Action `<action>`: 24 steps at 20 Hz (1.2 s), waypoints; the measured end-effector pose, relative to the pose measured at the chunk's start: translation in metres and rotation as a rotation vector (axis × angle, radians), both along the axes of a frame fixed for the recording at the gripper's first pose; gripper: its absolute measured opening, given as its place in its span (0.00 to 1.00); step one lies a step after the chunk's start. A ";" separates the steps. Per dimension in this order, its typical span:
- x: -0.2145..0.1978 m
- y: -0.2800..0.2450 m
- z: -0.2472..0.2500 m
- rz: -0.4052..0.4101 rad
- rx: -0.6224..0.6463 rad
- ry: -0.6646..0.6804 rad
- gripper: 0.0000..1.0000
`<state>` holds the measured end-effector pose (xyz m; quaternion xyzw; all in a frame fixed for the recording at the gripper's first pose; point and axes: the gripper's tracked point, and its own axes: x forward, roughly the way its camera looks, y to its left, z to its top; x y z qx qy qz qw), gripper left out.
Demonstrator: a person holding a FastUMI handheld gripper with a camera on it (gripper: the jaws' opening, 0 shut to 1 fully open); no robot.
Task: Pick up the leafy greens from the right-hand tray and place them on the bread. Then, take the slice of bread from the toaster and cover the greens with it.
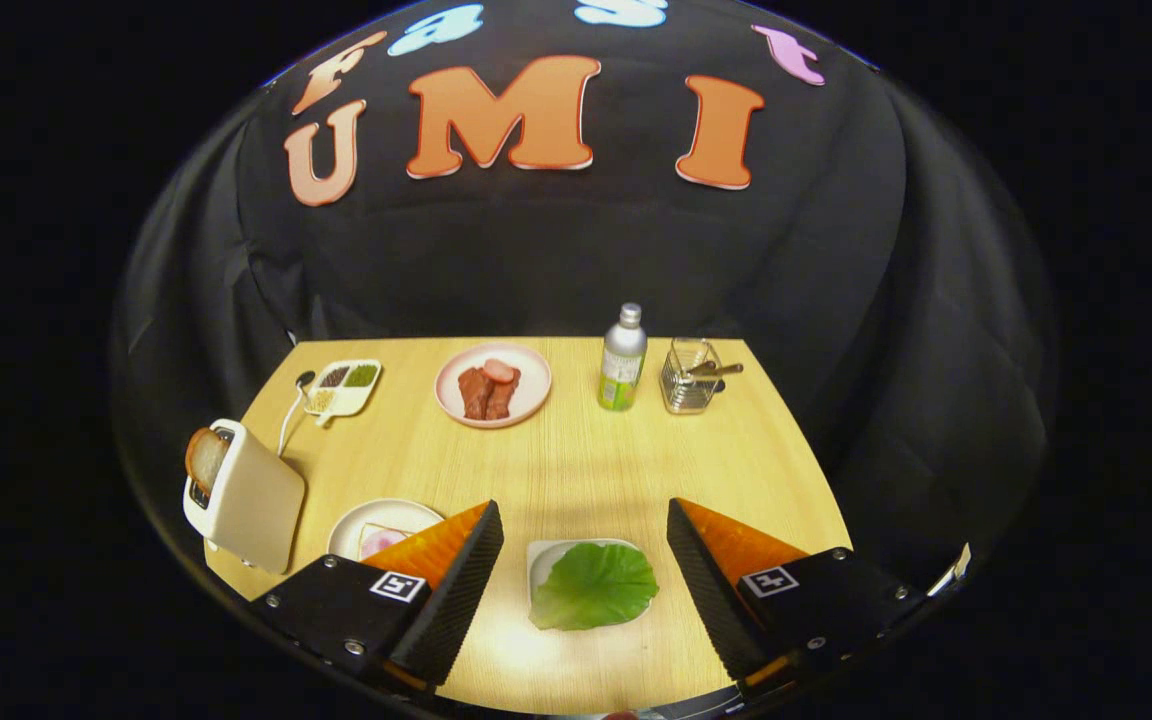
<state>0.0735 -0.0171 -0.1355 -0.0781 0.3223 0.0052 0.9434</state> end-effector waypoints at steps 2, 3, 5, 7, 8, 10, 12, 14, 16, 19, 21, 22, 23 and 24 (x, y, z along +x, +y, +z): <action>0.004 -0.007 -0.025 -0.001 -0.020 0.112 0.99; 0.005 -0.012 -0.036 -0.005 -0.031 0.157 0.99; 0.014 -0.019 -0.062 -0.011 -0.063 0.239 0.99; 0.016 -0.019 -0.084 -0.005 -0.076 0.311 1.00; 0.017 -0.020 -0.096 -0.001 -0.080 0.352 0.99; 0.013 -0.022 -0.122 -0.003 -0.078 0.427 1.00; 0.011 -0.027 -0.140 -0.012 -0.077 0.488 1.00; 0.009 -0.029 -0.159 -0.026 -0.059 0.536 1.00; 0.006 -0.030 -0.176 -0.038 -0.039 0.579 1.00; 0.002 -0.035 -0.197 -0.053 -0.026 0.625 1.00; 0.000 -0.035 -0.209 -0.057 -0.019 0.653 1.00; 0.000 -0.037 -0.212 -0.059 -0.021 0.658 1.00; -0.001 -0.038 -0.215 -0.057 -0.021 0.661 1.00; -0.001 -0.040 -0.217 -0.058 -0.020 0.664 1.00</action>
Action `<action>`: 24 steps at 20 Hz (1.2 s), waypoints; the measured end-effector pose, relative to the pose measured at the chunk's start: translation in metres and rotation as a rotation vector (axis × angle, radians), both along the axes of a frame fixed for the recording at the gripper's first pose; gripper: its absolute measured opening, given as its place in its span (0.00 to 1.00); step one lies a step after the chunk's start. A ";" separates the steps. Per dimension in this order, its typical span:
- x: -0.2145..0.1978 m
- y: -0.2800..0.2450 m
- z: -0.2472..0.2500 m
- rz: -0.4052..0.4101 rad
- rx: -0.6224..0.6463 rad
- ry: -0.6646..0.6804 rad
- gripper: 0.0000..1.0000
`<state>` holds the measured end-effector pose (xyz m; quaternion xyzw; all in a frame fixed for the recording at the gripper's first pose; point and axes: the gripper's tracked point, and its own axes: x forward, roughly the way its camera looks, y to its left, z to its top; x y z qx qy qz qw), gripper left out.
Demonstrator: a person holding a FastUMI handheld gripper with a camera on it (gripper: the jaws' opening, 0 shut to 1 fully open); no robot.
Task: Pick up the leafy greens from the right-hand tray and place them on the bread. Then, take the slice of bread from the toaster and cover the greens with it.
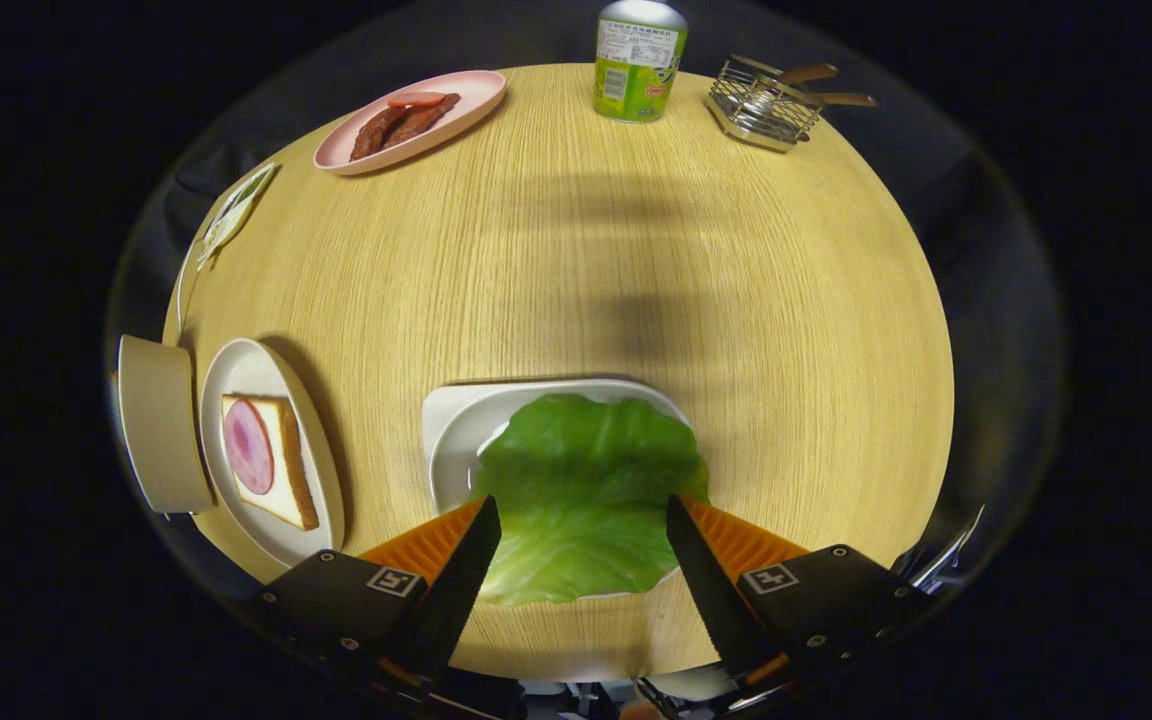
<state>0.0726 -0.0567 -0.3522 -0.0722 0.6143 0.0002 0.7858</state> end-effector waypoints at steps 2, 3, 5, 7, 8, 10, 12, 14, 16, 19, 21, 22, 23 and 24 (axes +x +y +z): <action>0.001 0.001 -0.003 -0.010 0.007 0.007 1.00; 0.001 -0.001 -0.004 -0.015 0.009 0.009 1.00; 0.002 -0.001 -0.006 -0.018 0.007 0.011 0.99; 0.002 -0.002 -0.007 -0.006 -0.002 0.010 0.99; 0.003 -0.002 -0.009 0.001 -0.007 0.008 0.99; 0.004 -0.002 -0.007 -0.001 -0.014 -0.003 0.96; 0.002 -0.001 -0.008 -0.009 -0.009 -0.010 0.84; 0.001 -0.003 -0.008 -0.028 0.003 -0.019 0.61; 0.001 -0.008 -0.008 -0.062 0.016 -0.027 0.36; -0.002 -0.008 -0.009 -0.111 0.062 -0.029 0.03; -0.004 -0.011 -0.005 -0.119 0.055 -0.023 0.01; -0.006 -0.011 -0.002 -0.121 0.052 -0.024 0.01; -0.008 -0.012 0.003 -0.118 0.050 -0.027 0.01; -0.009 -0.010 0.008 -0.110 0.047 -0.034 0.01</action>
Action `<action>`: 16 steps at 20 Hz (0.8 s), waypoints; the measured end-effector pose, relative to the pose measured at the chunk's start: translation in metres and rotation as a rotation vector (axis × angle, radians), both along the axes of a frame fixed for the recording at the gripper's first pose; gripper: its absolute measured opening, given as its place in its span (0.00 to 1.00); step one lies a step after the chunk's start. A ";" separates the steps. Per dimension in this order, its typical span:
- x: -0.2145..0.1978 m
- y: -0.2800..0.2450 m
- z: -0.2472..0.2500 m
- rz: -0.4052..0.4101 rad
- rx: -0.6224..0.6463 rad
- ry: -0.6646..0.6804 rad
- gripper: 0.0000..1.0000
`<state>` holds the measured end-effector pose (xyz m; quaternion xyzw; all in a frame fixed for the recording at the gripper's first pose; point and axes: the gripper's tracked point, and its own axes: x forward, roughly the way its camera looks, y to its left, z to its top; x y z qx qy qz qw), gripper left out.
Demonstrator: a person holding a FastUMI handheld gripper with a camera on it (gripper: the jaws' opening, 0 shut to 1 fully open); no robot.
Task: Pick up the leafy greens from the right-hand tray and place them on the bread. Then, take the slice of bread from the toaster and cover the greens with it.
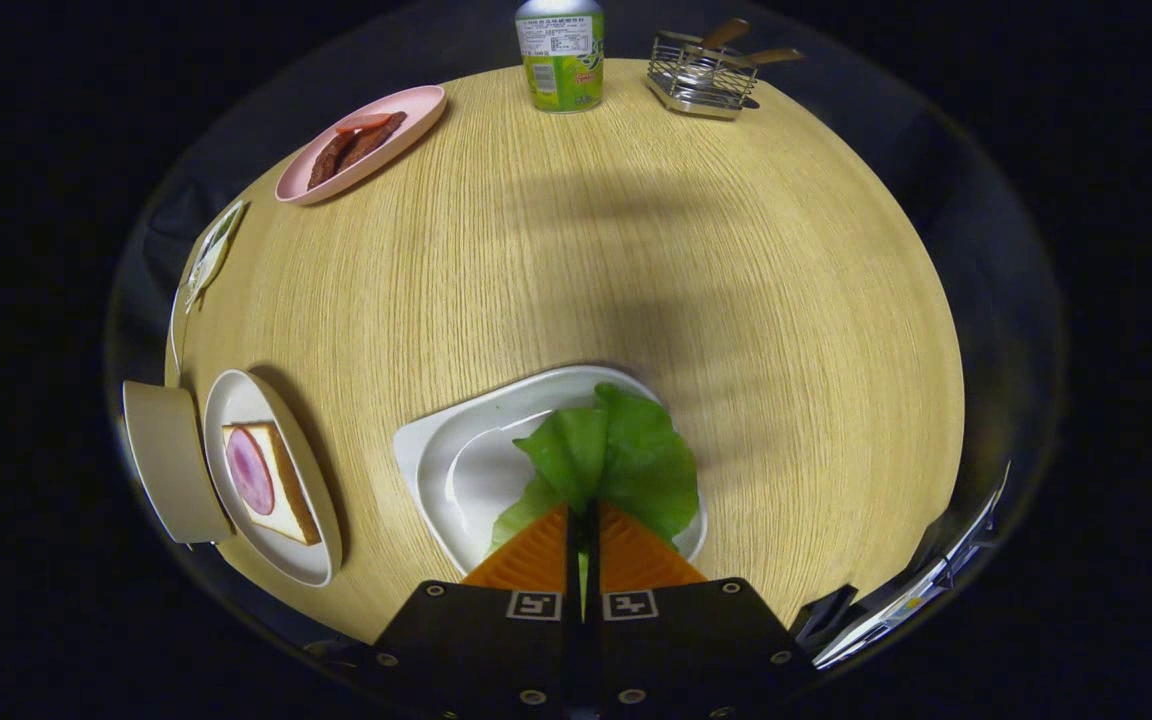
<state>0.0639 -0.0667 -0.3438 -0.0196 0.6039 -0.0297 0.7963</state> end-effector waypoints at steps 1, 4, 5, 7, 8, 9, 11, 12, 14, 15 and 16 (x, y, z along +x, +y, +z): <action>-0.001 0.003 0.007 0.012 -0.002 -0.010 0.01; -0.001 0.016 0.031 0.046 -0.002 -0.041 0.00; -0.002 0.021 0.040 0.061 0.001 -0.050 0.00; -0.002 0.034 0.059 0.092 0.000 -0.073 0.01; -0.002 0.041 0.068 0.107 0.000 -0.084 0.00; -0.004 0.050 0.077 0.124 -0.001 -0.094 0.00; -0.004 0.071 0.093 0.164 0.003 -0.114 0.01; -0.005 0.082 0.101 0.186 0.006 -0.123 0.01; -0.005 0.108 0.112 0.224 0.018 -0.137 0.01; -0.007 0.122 0.115 0.248 0.024 -0.140 0.00; -0.008 0.134 0.118 0.270 0.026 -0.141 0.00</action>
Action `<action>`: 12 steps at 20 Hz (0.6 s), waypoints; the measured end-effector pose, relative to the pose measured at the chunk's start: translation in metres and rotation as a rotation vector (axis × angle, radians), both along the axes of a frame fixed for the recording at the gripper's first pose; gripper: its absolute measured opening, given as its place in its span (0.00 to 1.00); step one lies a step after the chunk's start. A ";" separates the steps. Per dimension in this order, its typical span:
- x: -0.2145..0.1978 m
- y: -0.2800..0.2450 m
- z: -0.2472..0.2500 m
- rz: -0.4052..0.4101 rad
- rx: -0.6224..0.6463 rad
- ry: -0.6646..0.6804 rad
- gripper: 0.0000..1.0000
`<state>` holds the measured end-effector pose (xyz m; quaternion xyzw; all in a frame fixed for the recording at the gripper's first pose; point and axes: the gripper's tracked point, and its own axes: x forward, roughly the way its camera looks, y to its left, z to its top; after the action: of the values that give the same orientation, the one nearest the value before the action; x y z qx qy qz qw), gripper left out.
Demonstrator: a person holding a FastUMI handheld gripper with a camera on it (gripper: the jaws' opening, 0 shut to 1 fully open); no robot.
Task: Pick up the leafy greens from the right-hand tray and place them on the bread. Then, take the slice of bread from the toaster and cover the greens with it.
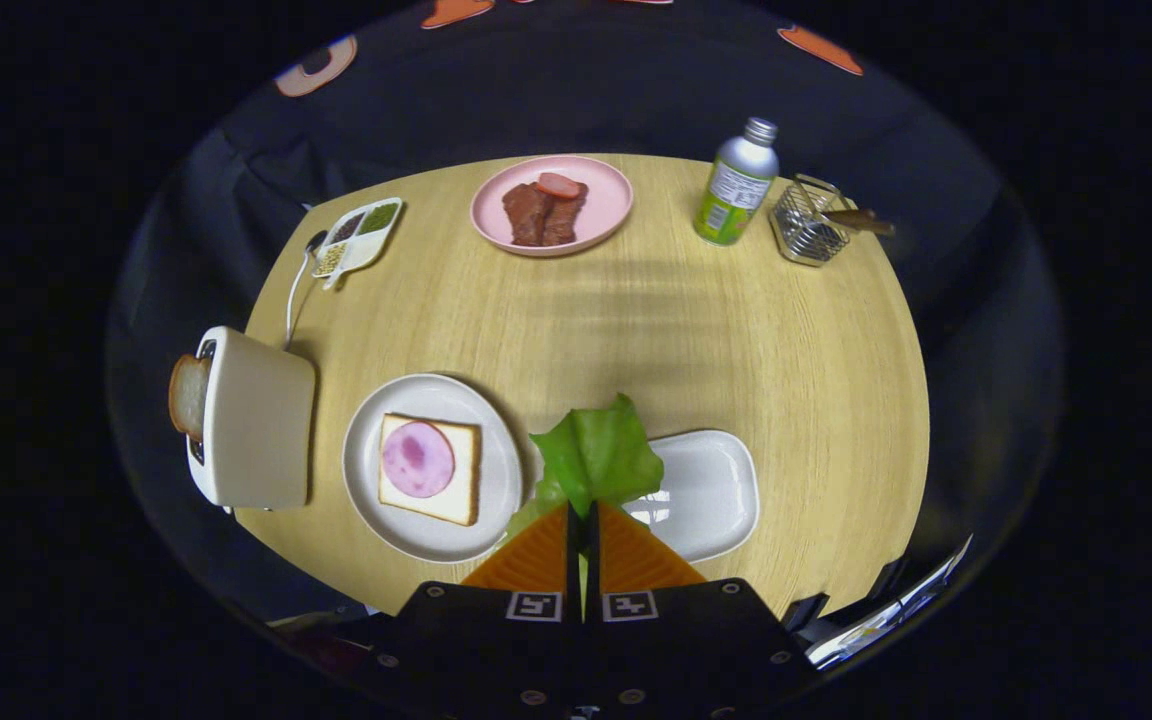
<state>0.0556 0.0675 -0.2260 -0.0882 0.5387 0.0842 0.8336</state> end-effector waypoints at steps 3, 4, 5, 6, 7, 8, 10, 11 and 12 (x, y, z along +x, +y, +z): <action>-0.004 0.038 -0.004 0.057 0.005 0.011 0.01; -0.005 0.049 -0.008 0.073 0.005 0.018 0.01; -0.007 0.060 -0.012 0.088 0.002 0.024 0.00; -0.007 0.069 -0.015 0.102 0.001 0.031 0.01; -0.009 0.077 -0.019 0.114 0.000 0.039 0.01; -0.009 0.086 -0.023 0.124 -0.004 0.046 0.01; -0.010 0.100 -0.031 0.145 -0.012 0.057 0.01; -0.011 0.106 -0.034 0.151 -0.012 0.063 0.01; -0.012 0.112 -0.037 0.155 -0.009 0.070 0.01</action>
<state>0.0441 0.1794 -0.2627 -0.1306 0.5592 0.1493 0.8049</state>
